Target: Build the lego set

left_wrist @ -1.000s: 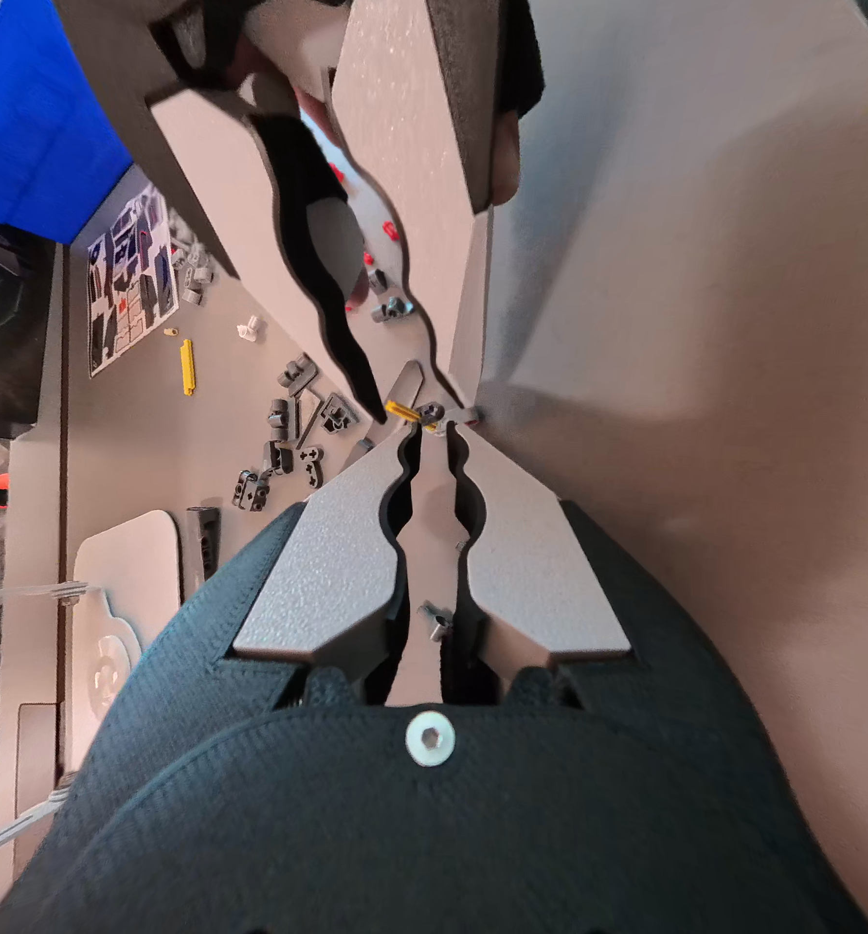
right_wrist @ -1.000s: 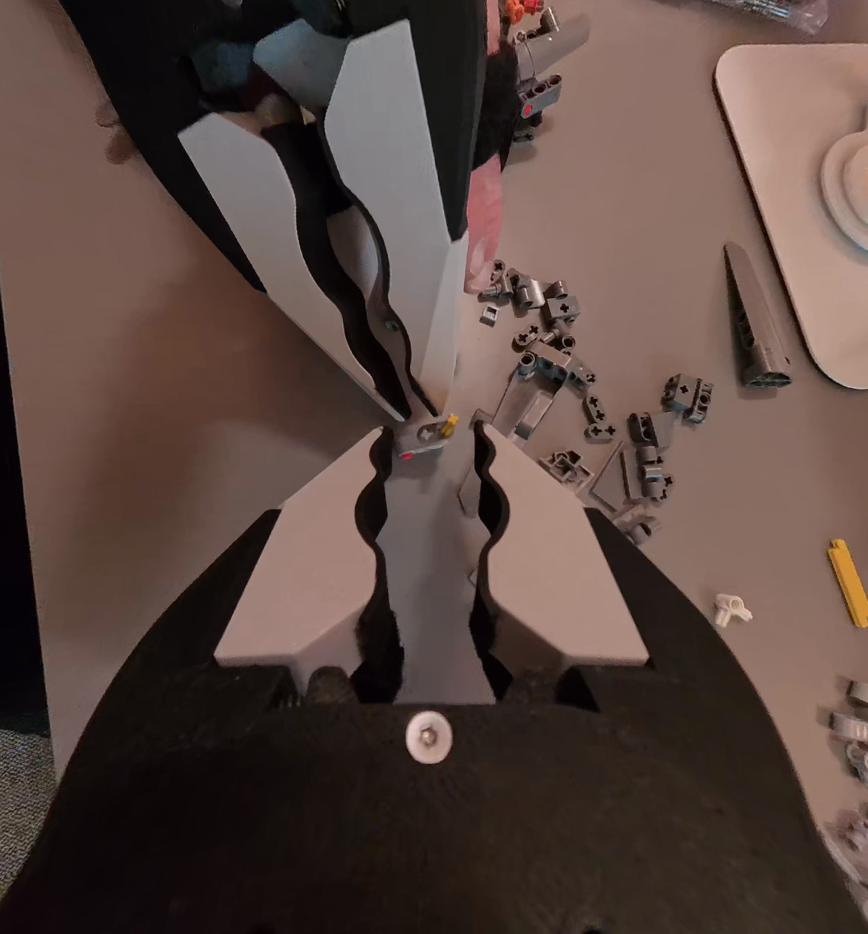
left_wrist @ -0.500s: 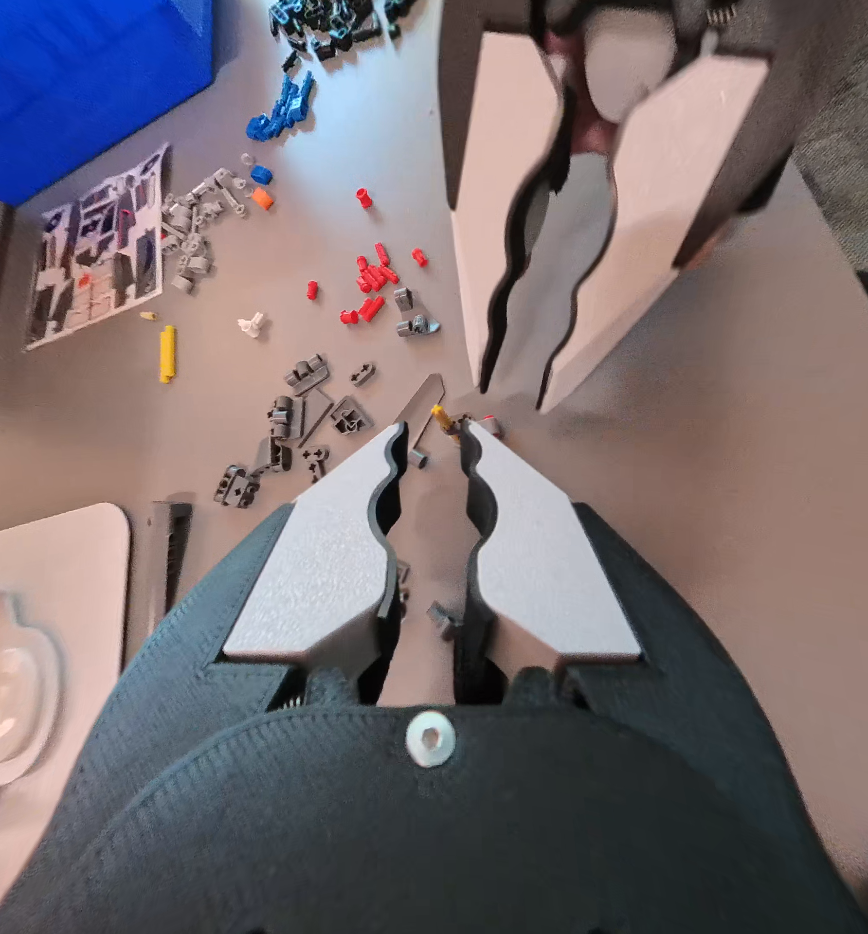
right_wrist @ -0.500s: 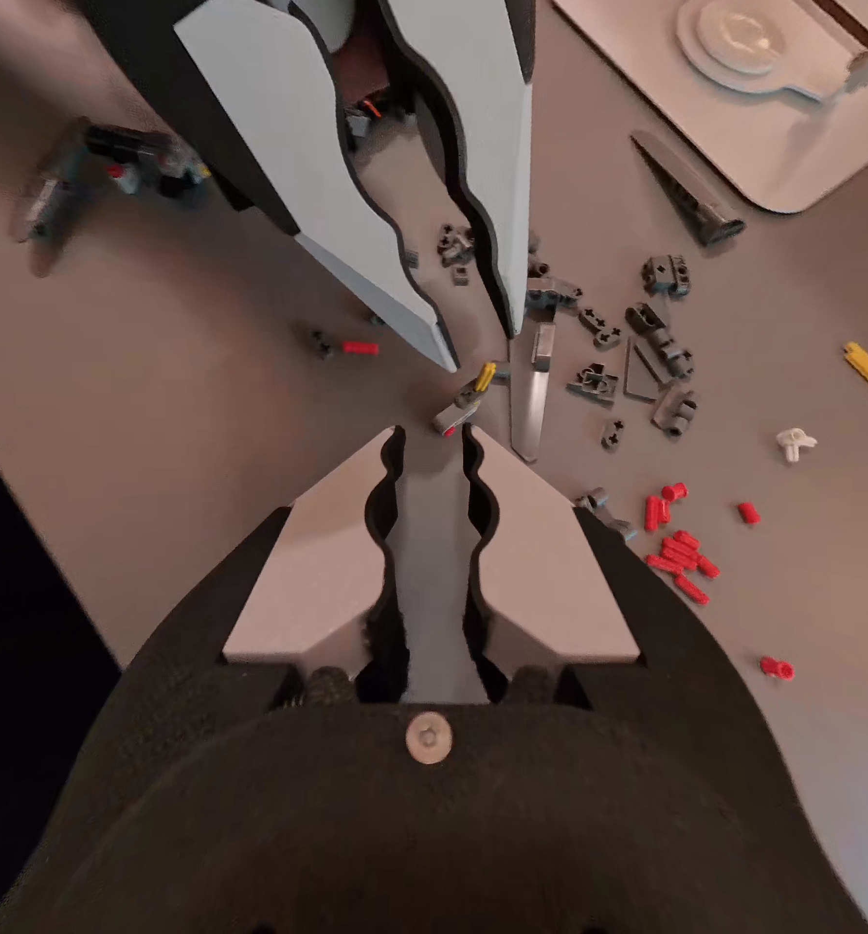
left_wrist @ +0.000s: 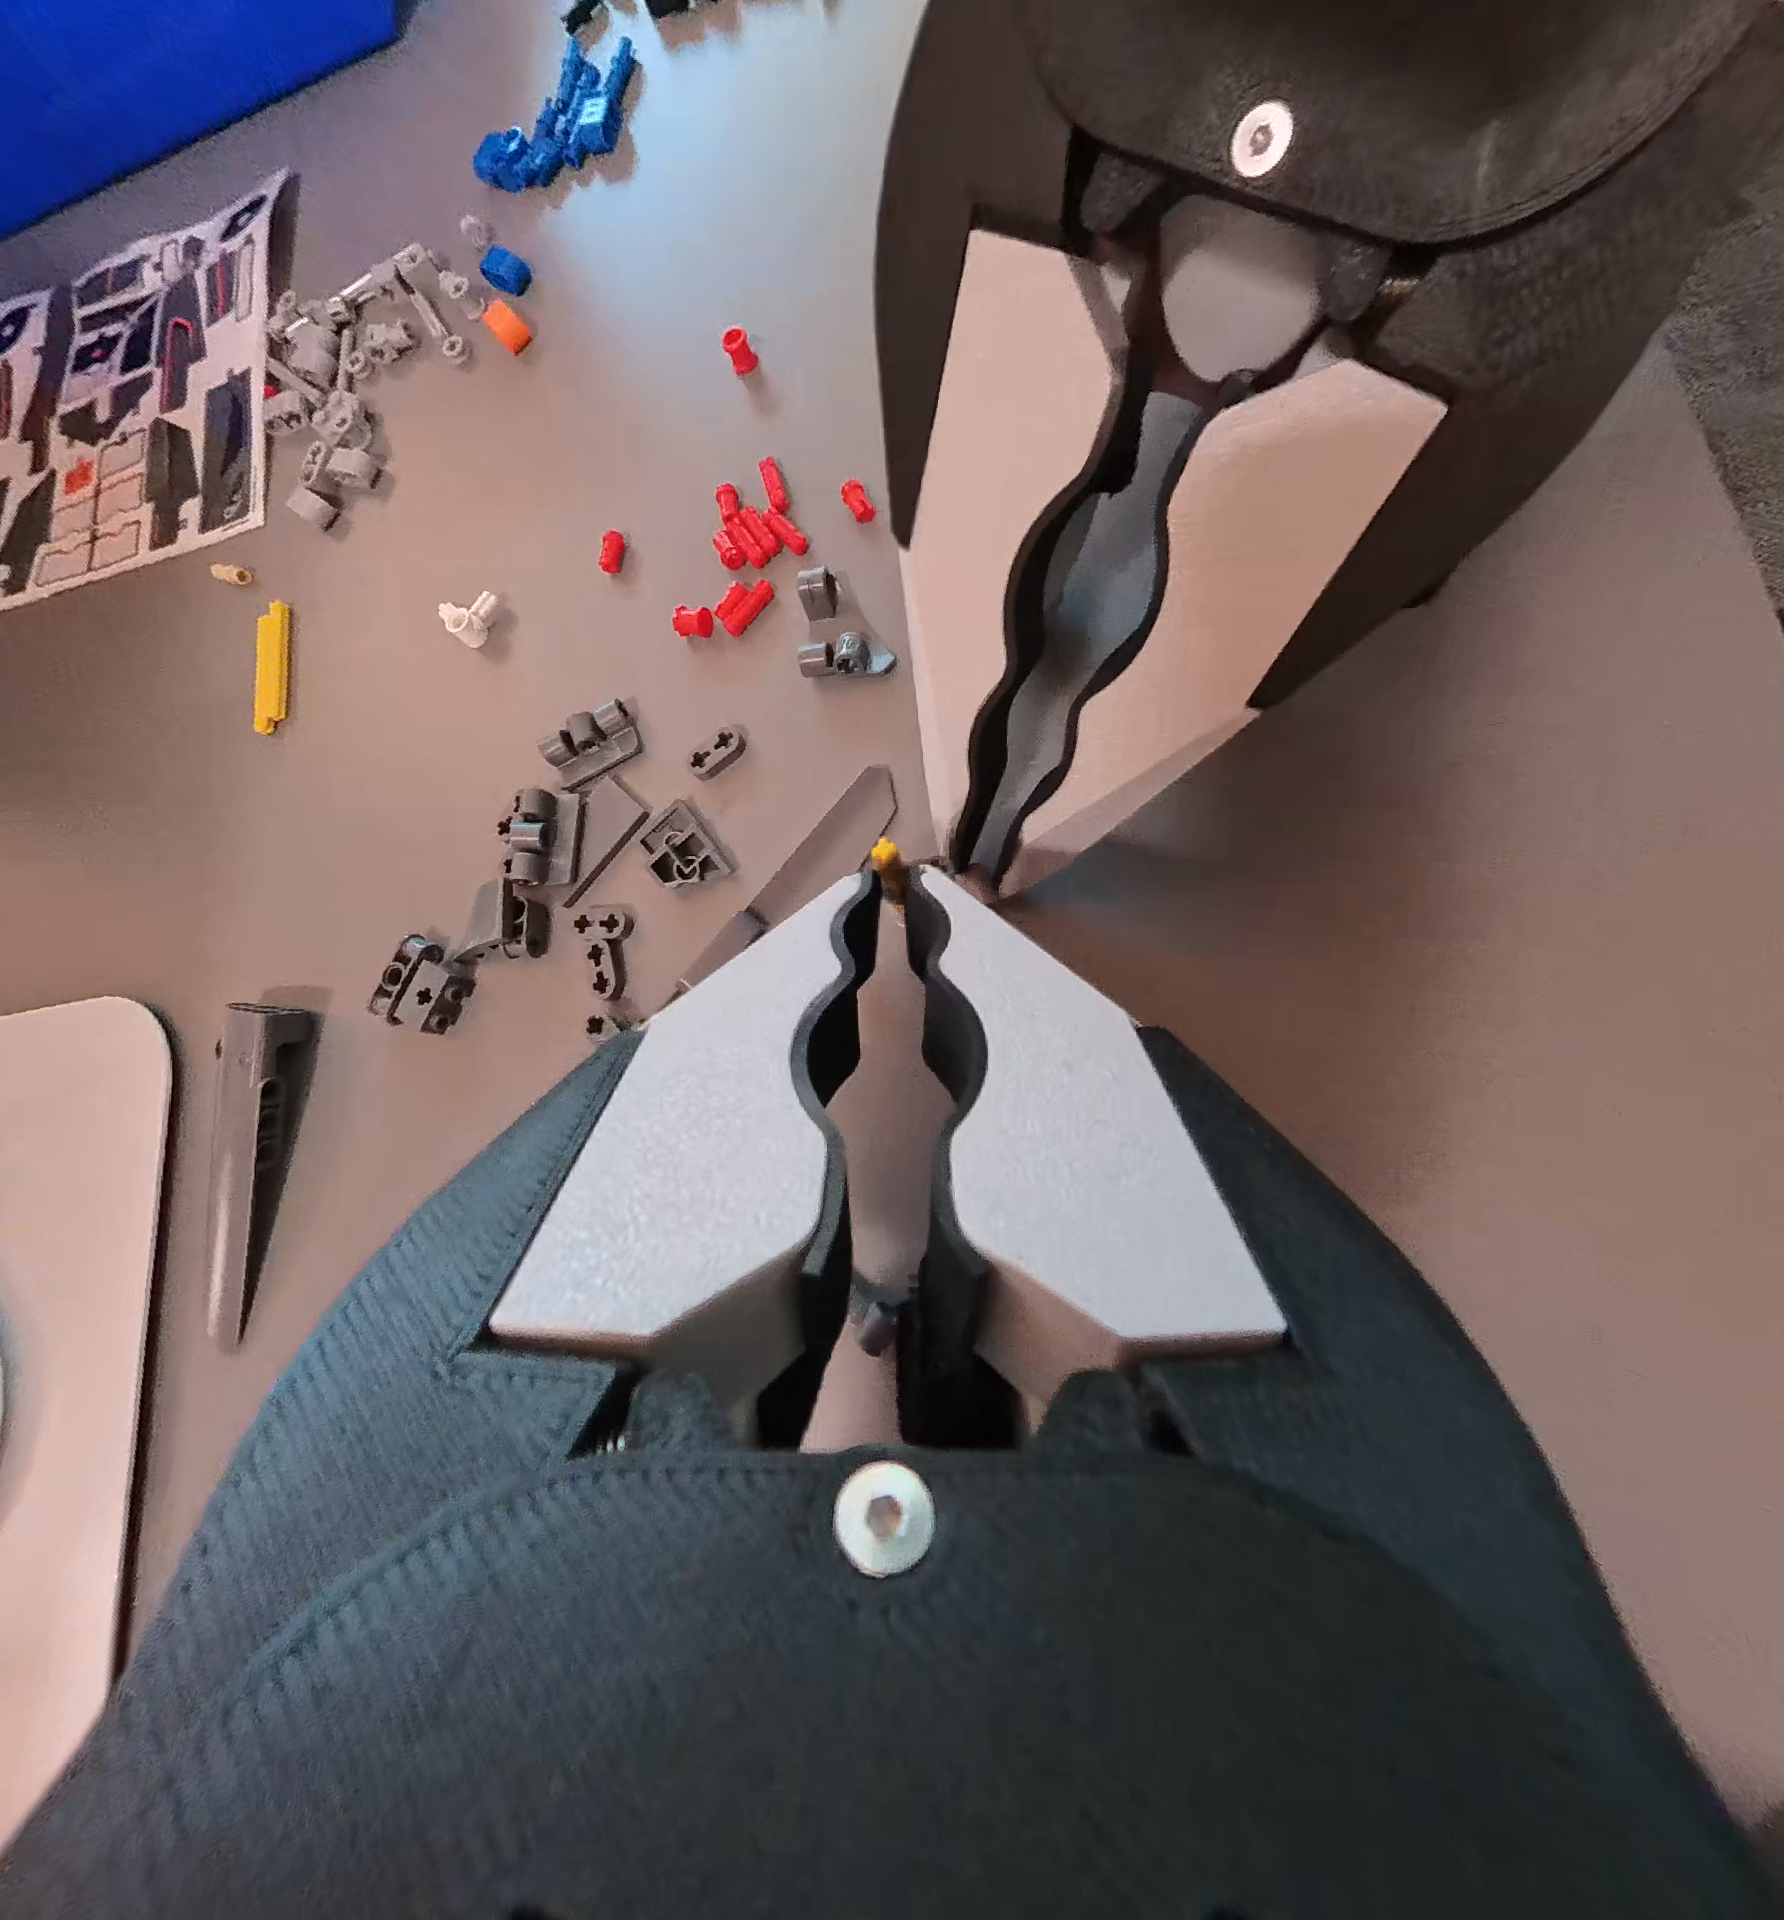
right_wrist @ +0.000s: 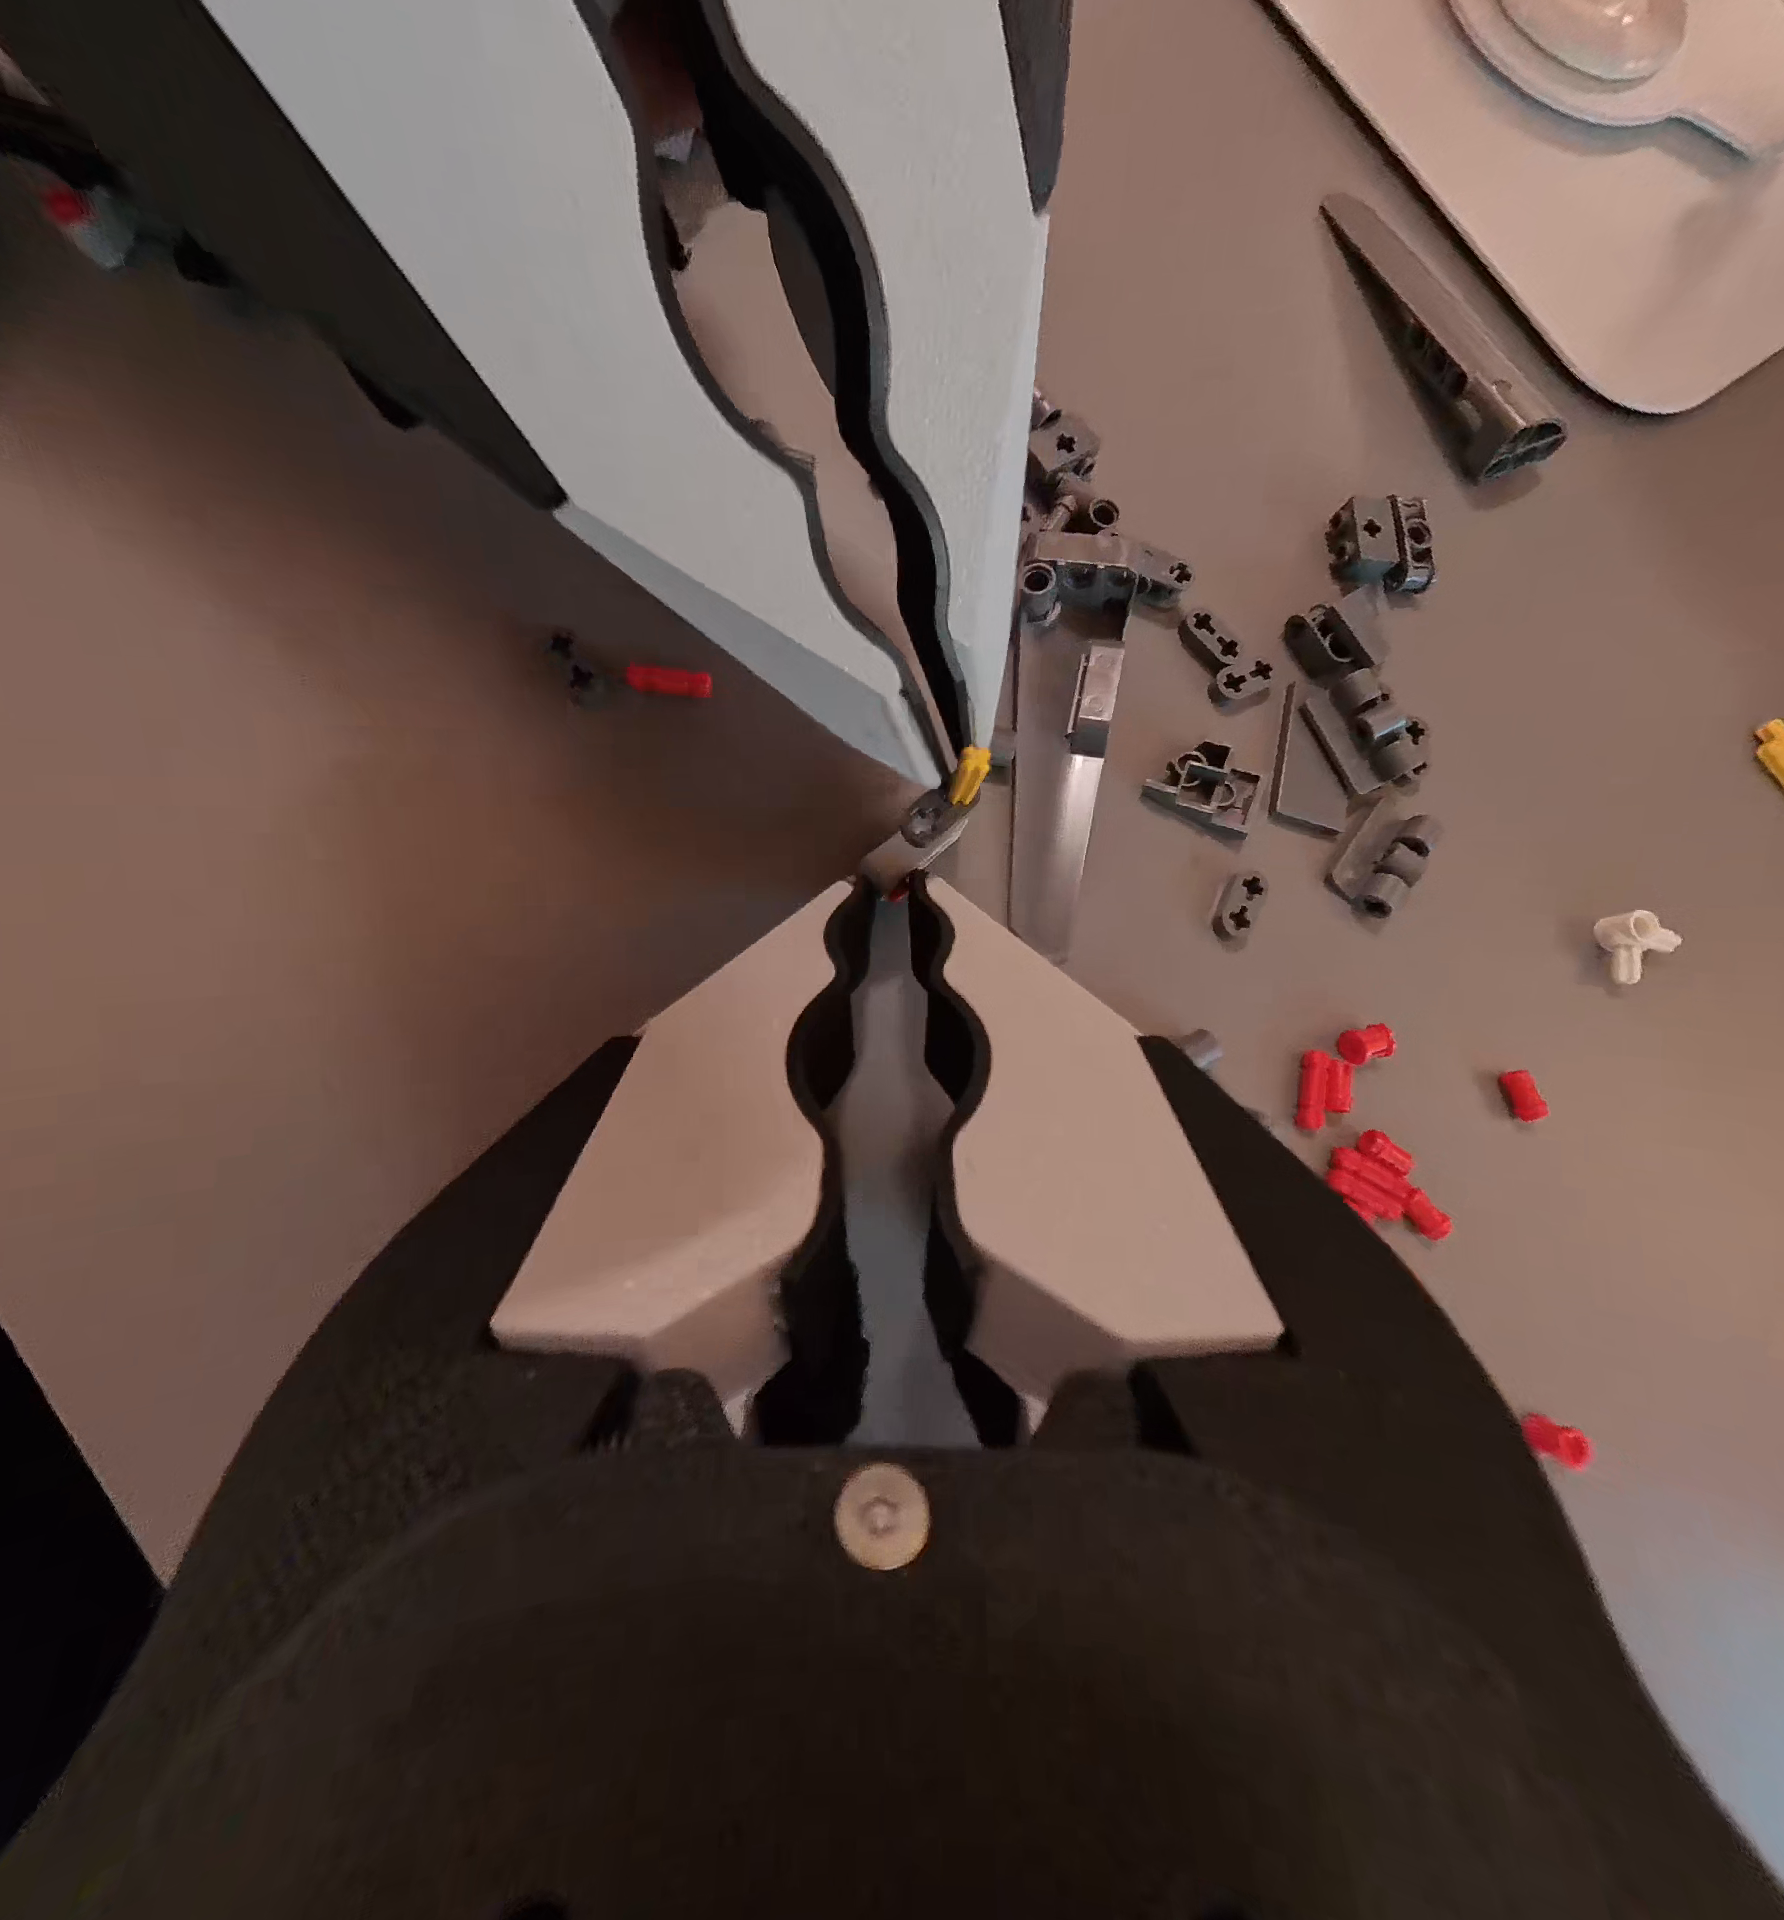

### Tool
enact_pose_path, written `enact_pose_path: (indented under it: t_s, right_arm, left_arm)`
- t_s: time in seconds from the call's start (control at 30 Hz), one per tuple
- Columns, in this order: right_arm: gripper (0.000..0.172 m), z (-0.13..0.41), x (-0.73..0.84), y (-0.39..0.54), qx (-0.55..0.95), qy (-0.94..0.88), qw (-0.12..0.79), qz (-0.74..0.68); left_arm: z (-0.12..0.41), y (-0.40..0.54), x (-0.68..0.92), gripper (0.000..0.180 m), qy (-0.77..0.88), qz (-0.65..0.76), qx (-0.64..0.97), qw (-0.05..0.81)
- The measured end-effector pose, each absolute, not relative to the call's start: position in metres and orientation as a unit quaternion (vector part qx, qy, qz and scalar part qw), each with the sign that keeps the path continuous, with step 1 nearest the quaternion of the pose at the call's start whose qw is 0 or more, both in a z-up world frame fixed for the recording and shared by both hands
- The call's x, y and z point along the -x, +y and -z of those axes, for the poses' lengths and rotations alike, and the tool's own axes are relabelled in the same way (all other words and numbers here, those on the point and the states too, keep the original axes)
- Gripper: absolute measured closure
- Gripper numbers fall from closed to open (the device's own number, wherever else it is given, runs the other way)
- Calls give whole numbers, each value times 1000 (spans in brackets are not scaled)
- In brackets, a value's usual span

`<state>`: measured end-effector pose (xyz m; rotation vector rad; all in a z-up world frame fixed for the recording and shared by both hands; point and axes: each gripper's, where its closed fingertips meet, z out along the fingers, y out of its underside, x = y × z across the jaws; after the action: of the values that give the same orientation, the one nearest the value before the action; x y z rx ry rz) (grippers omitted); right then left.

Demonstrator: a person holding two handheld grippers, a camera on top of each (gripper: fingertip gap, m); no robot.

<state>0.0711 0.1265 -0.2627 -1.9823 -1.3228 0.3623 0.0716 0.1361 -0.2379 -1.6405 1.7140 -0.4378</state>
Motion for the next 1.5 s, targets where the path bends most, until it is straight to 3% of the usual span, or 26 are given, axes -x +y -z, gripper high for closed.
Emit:
enact_pose_path:
  t_s: [0.3, 0.43, 0.7, 1.03, 1.5]
  right_arm:
    - [167, 262, -77, 125, 688, -644, 293, -160]
    - [155, 258, -81, 128, 706, -625, 295, -152]
    - [149, 258, -76, 122, 735, -574, 331, -140]
    - [160, 258, -81, 129, 754, -548, 347, -109]
    - [163, 255, -83, 130, 767, -511, 356, -155]
  left_arm:
    - [243, 127, -64, 178, 648, 150, 658, 352]
    - [248, 133, -62, 175, 661, 129, 652, 349]
    - [255, 137, -71, 175, 678, 131, 639, 338]
    - [253, 139, -68, 179, 682, 108, 640, 337]
    - [265, 131, -73, 179, 707, 71, 616, 339]
